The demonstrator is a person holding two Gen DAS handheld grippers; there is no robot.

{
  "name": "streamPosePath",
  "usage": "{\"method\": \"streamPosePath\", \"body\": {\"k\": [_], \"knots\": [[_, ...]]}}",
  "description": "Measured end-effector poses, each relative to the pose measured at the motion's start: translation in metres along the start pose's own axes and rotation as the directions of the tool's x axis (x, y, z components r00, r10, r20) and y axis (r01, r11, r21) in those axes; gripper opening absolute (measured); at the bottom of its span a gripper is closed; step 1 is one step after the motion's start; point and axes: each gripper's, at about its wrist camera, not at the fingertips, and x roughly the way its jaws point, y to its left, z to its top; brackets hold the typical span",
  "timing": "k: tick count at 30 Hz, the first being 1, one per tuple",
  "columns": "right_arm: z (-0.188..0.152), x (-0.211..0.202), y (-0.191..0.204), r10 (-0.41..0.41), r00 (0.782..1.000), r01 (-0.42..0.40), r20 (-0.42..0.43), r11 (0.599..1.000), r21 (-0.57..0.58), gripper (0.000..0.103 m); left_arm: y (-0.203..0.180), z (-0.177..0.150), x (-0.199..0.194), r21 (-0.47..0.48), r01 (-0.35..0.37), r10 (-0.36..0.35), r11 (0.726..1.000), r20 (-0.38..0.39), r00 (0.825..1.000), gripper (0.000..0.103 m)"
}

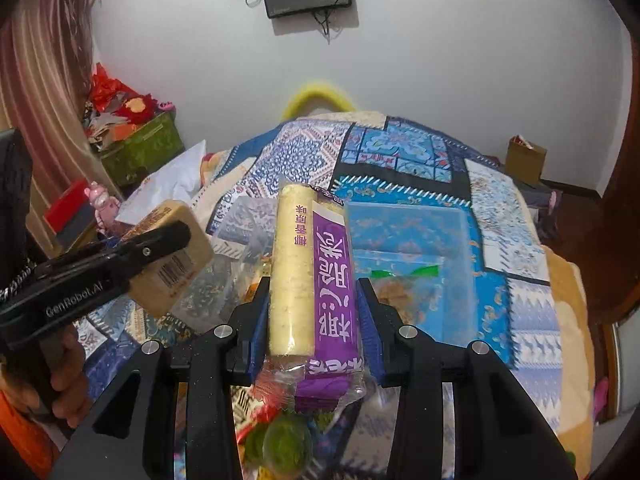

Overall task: Organize snacks
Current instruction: 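Lower both held snacks into the clear box and open both tools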

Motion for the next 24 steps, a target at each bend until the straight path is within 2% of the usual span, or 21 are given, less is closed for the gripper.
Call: {"method": "streamPosePath", "body": {"k": [14, 19, 21, 24], "knots": [[0.000, 0.053, -0.005, -0.032, 0.991, 0.032, -0.129, 0.999, -0.002, 0.037, -0.001, -0.011, 0.061, 0.035, -0.021, 0.025, 0.999, -0.093, 0.995, 0.038], [-0.005, 0.062, -0.004, -0.030, 0.987, 0.028, -0.159, 1.000, -0.012, 0.037, 0.000, -0.018, 0.070, 0.037, -0.031, 0.035, 0.999, -0.121, 0.992, 0.037], [-0.006, 0.066, -0.003, -0.029, 0.983, 0.027, -0.182, 1.000, -0.017, 0.038, -0.001, -0.018, 0.068, 0.036, -0.042, 0.045, 0.998, -0.108, 0.993, 0.038], [-0.008, 0.066, -0.001, -0.044, 0.981, 0.037, -0.190, 0.999, -0.037, 0.039, -0.002, -0.017, 0.063, 0.036, -0.039, 0.042, 0.999, -0.100, 0.994, 0.043]]}}
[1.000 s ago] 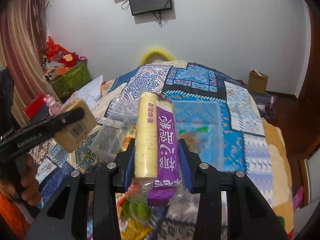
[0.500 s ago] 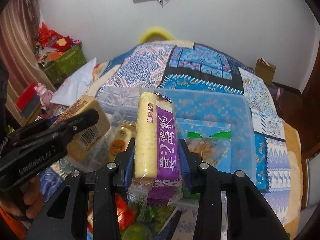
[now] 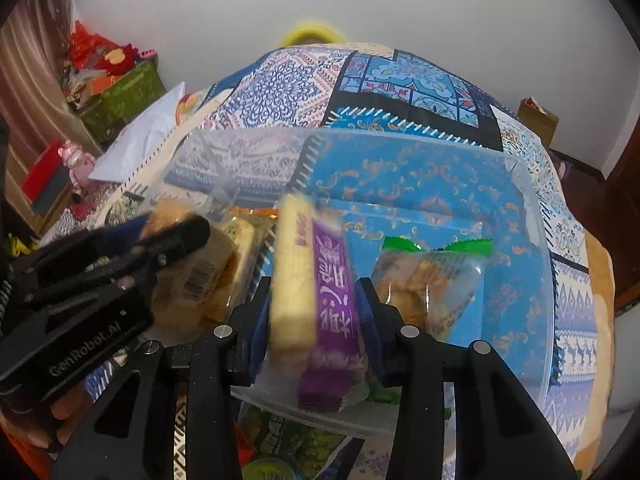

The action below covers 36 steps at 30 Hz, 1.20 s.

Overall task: Organize snacks
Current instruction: 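Lower both held snacks into the clear box and open both tools, then grasp the orange snack bag with the left tool while the right tool grasps the yellow cracker packet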

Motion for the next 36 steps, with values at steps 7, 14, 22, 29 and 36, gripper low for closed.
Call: {"method": "streamPosePath", "body": {"k": [7, 14, 22, 29, 36], "knots": [[-0.002, -0.030, 0.000, 0.004, 0.999, -0.004, 0.039, 1.000, -0.003, 0.044, -0.002, 0.001, -0.034, 0.017, 0.013, -0.014, 1.000, 0.018, 1.000, 0.044], [-0.016, -0.088, 0.004, -0.014, 0.992, 0.016, 0.129, 1.000, -0.008, 0.051, -0.009, -0.009, -0.099, 0.065, 0.027, -0.031, 0.997, 0.063, 0.997, 0.044], [-0.055, -0.148, 0.016, -0.029, 0.978, 0.033, 0.205, 0.999, -0.018, 0.056, -0.014, -0.049, -0.161, 0.118, 0.004, -0.014, 0.993, 0.090, 0.996, 0.058], [-0.103, -0.170, 0.026, -0.037, 0.974, 0.038, 0.223, 0.999, 0.002, 0.073, -0.016, -0.102, -0.188, 0.126, 0.011, -0.016, 0.992, 0.039, 0.999, 0.064], [-0.142, -0.167, 0.030, -0.014, 0.984, 0.007, 0.177, 0.999, 0.037, 0.074, -0.010, -0.143, -0.188, 0.112, 0.013, -0.010, 0.994, -0.027, 1.000, 0.065]]}}
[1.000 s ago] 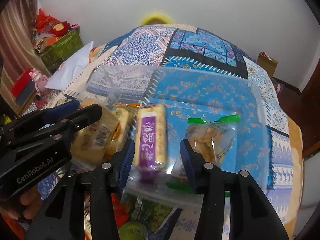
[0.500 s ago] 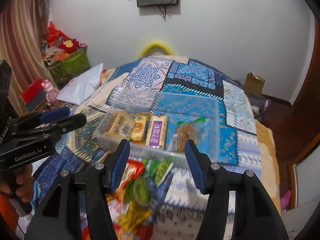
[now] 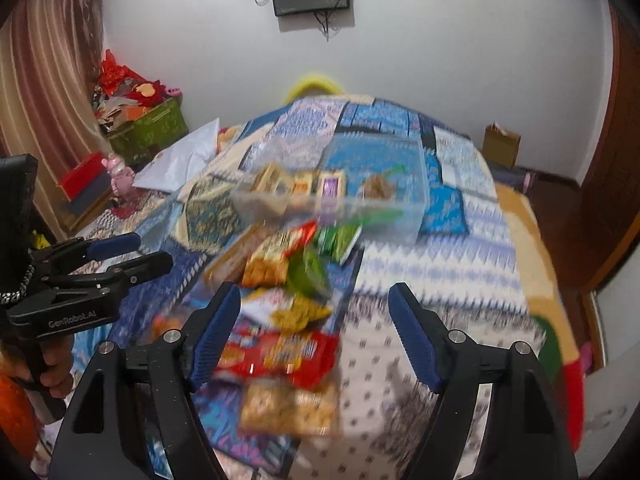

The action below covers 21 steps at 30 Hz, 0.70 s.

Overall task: Organize snacks
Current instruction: 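Grasp the orange snack bag with the left tool while the right tool grasps the yellow cracker packet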

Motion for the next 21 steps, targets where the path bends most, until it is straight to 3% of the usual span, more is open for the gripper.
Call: {"method": "streamPosePath", "body": {"k": [14, 21], "knots": [[-0.066, 0.019, 0.007, 0.029, 0.991, -0.023, -0.134, 0.998, 0.051, 0.079, 0.007, -0.061, 0.019, -0.060, 0.018, -0.025, 0.998, -0.123, 0.992, 0.065], [-0.079, 0.041, 0.015, 0.018, 0.981, -0.014, -0.194, 1.000, 0.025, 0.079, 0.003, -0.069, 0.025, -0.030, -0.008, 0.005, 1.000, -0.121, 0.993, 0.065]]}}
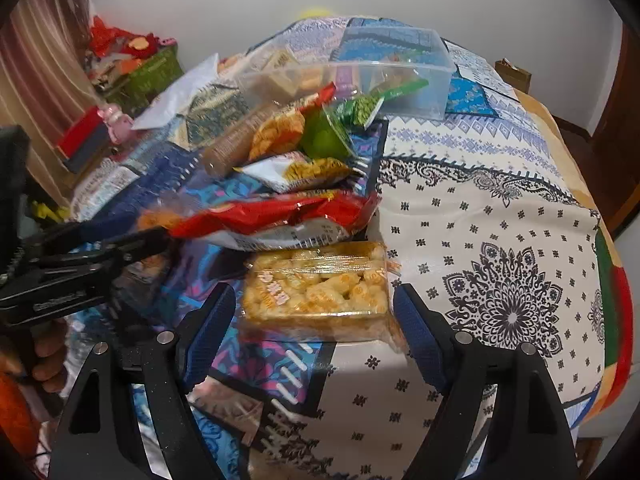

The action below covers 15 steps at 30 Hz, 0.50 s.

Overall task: Organize snacks
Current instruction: 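Grasp the orange snack bag with the left tool while the right tool grasps the yellow cracker packet, then carry both bags into the clear box and open both tools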

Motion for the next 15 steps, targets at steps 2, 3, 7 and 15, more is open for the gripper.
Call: {"method": "streamPosePath", "body": {"k": [2, 3, 7, 15], "knots": [[-0.001, 0.003, -0.003, 0.021, 1.000, -0.021, -0.004, 1.000, 0.017, 0.079, 0.001, -0.001, 0.001, 0.005, -0.004, 0.004, 1.000, 0.001, 1.000, 0.065], [-0.001, 0.004, -0.004, 0.031, 1.000, -0.031, -0.005, 0.999, 0.025, 0.079, 0.002, -0.001, 0.002, 0.005, -0.008, 0.008, 1.000, 0.000, 1.000, 0.066], [-0.003, 0.007, -0.013, 0.083, 0.997, -0.082, -0.007, 0.994, 0.068, 0.074, 0.011, -0.004, 0.011, -0.035, 0.003, -0.004, 0.999, -0.037, 0.999, 0.066], [-0.003, -0.008, -0.021, 0.061, 0.997, -0.064, 0.039, 0.995, 0.078, 0.072, 0.010, -0.007, 0.016, -0.045, 0.030, -0.031, 0.999, -0.030, 0.999, 0.061]]}}
